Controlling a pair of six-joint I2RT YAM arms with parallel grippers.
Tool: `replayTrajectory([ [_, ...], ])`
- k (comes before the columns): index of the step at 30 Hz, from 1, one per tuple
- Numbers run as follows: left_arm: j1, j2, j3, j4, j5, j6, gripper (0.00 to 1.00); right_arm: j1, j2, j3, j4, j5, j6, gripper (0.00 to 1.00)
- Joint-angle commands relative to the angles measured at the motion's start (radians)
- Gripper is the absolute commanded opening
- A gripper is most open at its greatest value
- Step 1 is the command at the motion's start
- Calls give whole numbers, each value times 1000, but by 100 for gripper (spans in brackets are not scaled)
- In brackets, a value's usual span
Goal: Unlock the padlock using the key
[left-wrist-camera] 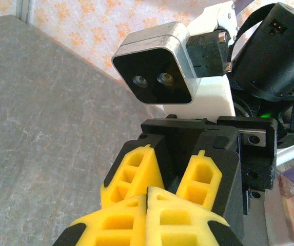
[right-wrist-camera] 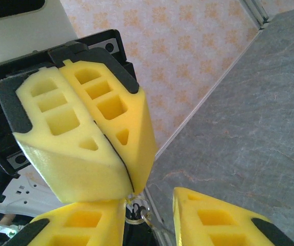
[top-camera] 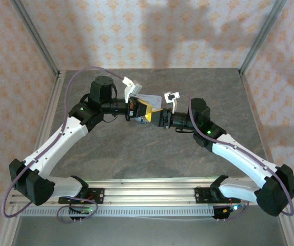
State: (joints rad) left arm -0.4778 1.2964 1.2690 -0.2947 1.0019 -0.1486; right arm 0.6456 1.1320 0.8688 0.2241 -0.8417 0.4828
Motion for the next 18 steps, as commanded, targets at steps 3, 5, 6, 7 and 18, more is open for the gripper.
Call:
replayTrajectory([
  [3, 17, -5, 27, -37, 33, -4, 0, 9, -56, 10, -11, 36, -28, 32],
  [5, 23, -2, 28, -35, 37, -16, 0, 9, -69, 7, -5, 34, -19, 32],
  [6, 25, 0, 29, -32, 39, -25, 0, 9, -70, 6, 1, 30, -14, 33],
  [7, 29, 3, 30, -26, 45, -35, 0, 10, -71, 6, 12, 24, -7, 34],
  [18, 37, 14, 40, 29, 80, -113, 0, 20, -42, -2, 66, 1, 13, 35],
])
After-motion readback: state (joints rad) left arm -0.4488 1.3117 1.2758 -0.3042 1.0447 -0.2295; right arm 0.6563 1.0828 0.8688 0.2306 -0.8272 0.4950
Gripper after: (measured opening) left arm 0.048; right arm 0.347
